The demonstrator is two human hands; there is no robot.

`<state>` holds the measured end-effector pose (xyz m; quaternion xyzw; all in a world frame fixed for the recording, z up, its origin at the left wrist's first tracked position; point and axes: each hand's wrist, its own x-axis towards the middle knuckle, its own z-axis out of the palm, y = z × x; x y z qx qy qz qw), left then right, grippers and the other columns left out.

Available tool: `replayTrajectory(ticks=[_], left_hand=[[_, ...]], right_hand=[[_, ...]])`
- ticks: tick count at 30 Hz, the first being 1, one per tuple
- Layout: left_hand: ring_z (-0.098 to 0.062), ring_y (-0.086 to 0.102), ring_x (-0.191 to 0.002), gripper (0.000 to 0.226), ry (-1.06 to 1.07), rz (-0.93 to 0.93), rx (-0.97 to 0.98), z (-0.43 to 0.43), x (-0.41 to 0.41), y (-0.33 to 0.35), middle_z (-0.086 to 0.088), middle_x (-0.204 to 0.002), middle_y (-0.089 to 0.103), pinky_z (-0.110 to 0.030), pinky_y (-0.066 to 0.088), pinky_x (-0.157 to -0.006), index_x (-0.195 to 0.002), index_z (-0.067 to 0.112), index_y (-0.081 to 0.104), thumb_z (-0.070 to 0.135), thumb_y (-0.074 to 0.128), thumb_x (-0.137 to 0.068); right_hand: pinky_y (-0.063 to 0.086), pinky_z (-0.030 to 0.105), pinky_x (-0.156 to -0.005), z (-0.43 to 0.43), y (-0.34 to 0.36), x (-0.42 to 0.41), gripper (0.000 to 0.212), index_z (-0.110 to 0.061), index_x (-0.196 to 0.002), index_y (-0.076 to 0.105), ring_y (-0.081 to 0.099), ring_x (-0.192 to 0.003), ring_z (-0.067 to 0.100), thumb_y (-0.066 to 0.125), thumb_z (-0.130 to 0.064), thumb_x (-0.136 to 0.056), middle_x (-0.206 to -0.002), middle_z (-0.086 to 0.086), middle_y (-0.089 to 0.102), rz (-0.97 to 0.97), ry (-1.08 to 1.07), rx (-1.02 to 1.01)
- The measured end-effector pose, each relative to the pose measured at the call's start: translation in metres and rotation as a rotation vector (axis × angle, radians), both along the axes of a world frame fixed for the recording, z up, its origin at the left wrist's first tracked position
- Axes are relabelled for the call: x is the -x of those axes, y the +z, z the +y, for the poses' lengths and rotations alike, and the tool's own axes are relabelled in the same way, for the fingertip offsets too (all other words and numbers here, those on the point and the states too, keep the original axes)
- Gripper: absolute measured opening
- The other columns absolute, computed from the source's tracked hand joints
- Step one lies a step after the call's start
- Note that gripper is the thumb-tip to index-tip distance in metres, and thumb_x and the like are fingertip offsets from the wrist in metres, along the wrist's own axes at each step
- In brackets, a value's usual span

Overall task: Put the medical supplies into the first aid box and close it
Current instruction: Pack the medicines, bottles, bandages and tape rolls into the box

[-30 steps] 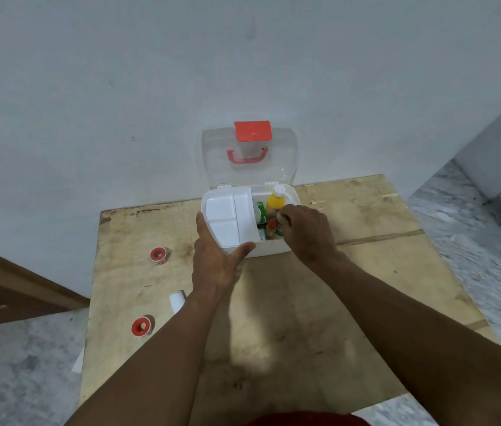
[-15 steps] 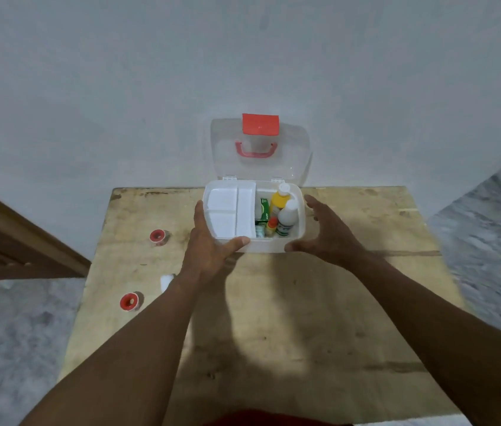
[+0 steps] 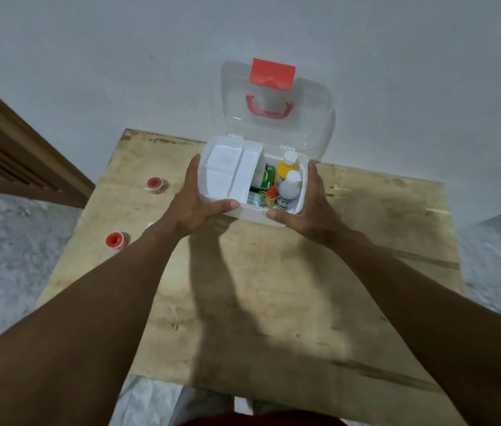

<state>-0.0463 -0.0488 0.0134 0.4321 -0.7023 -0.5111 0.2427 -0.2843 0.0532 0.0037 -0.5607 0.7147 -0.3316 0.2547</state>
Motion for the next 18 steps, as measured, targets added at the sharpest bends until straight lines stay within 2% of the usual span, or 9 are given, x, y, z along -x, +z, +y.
replayTrajectory(ticks=[4, 7, 10, 13, 15, 18], left_hand=[[-0.015, 0.045, -0.127, 0.102, 0.017, -0.021, -0.014, 0.001, 0.000, 0.000, 0.008, -0.137, 0.044, -0.043, 0.048, -0.101, -0.144, 0.029, 0.025, 0.044, 0.086, -0.063], [-0.017, 0.045, -0.127, 0.106, 0.006, -0.046, -0.028, -0.001, 0.000, -0.001, 0.008, -0.137, 0.044, -0.047, 0.048, -0.100, -0.145, 0.030, 0.023, 0.049, 0.086, -0.062], [-0.020, 0.045, -0.129, 0.121, 0.017, -0.077, -0.054, -0.001, -0.002, 0.000, 0.006, -0.142, 0.043, -0.049, 0.047, -0.102, -0.150, 0.028, 0.015, 0.058, 0.086, -0.057], [-0.020, 0.037, -0.136, 0.129, 0.018, -0.111, -0.093, 0.000, 0.001, 0.000, 0.003, -0.155, 0.032, -0.037, 0.037, -0.110, -0.155, 0.024, -0.006, 0.046, 0.086, -0.067], [-0.020, 0.032, -0.139, 0.133, 0.030, -0.127, -0.081, 0.005, 0.001, 0.001, 0.001, -0.159, 0.025, -0.026, 0.029, -0.106, -0.153, 0.020, -0.020, 0.038, 0.084, -0.072], [-0.018, 0.031, -0.141, 0.132, 0.111, -0.102, -0.025, 0.021, -0.007, 0.006, -0.001, -0.158, 0.029, -0.023, 0.028, -0.107, -0.154, 0.017, -0.016, 0.042, 0.083, -0.071]], right_hand=[[0.042, 0.050, -0.108, -0.003, -0.007, 0.001, 0.126, -0.018, -0.151, 0.017, 0.040, -0.137, 0.022, 0.077, -0.075, -0.057, -0.147, 0.003, 0.038, -0.016, -0.030, -0.034], [0.045, 0.049, -0.106, -0.005, -0.012, 0.002, 0.124, -0.021, -0.150, 0.017, 0.043, -0.136, 0.021, 0.079, -0.073, -0.057, -0.146, 0.000, 0.040, -0.038, -0.036, -0.050], [0.049, 0.047, -0.103, -0.007, -0.014, 0.002, 0.122, -0.026, -0.150, 0.017, 0.046, -0.134, 0.019, 0.083, -0.069, -0.057, -0.144, -0.005, 0.042, -0.063, -0.035, -0.068], [0.050, 0.048, -0.102, -0.009, -0.014, 0.004, 0.121, -0.030, -0.150, 0.016, 0.047, -0.134, 0.019, 0.085, -0.066, -0.058, -0.144, -0.010, 0.043, -0.079, -0.026, -0.086], [0.049, 0.049, -0.102, -0.009, -0.014, 0.006, 0.116, -0.031, -0.149, 0.018, 0.048, -0.133, 0.019, 0.085, -0.063, -0.060, -0.143, -0.010, 0.045, -0.081, -0.013, -0.076], [0.049, 0.050, -0.103, -0.009, -0.014, 0.008, 0.113, -0.033, -0.147, 0.020, 0.049, -0.132, 0.018, 0.087, -0.060, -0.061, -0.143, -0.007, 0.046, -0.096, -0.005, -0.056]])
